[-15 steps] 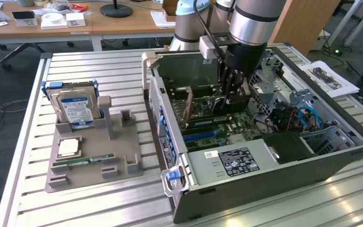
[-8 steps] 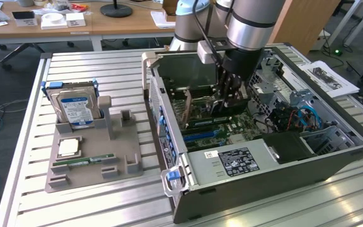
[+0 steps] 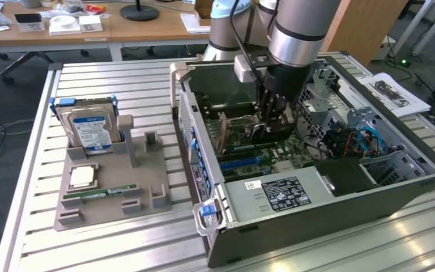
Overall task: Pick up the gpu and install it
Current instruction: 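Insert the gpu into the slot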
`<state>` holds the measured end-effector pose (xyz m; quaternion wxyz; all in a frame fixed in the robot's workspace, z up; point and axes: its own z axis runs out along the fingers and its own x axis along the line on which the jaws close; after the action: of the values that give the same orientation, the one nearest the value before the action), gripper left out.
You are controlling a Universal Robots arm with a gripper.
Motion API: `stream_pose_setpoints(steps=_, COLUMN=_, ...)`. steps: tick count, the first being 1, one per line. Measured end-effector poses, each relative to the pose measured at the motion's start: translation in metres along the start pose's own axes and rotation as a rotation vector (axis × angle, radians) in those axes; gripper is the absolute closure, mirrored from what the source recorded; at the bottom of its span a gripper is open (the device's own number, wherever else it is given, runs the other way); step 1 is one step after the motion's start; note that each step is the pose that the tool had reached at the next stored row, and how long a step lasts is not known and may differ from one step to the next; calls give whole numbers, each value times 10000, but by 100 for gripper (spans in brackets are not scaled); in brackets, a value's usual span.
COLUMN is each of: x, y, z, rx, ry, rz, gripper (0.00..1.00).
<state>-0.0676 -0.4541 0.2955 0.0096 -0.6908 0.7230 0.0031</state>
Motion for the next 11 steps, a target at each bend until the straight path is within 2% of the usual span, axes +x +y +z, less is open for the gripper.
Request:
stream_pose_setpoints(steps=4, x=1, y=13, z=39, rx=0, ry=-1, rz=-8, gripper=73)
stream_pose_setpoints(steps=11, x=1, y=14, z=46, rx=1, ry=-3, rz=-8, gripper=73)
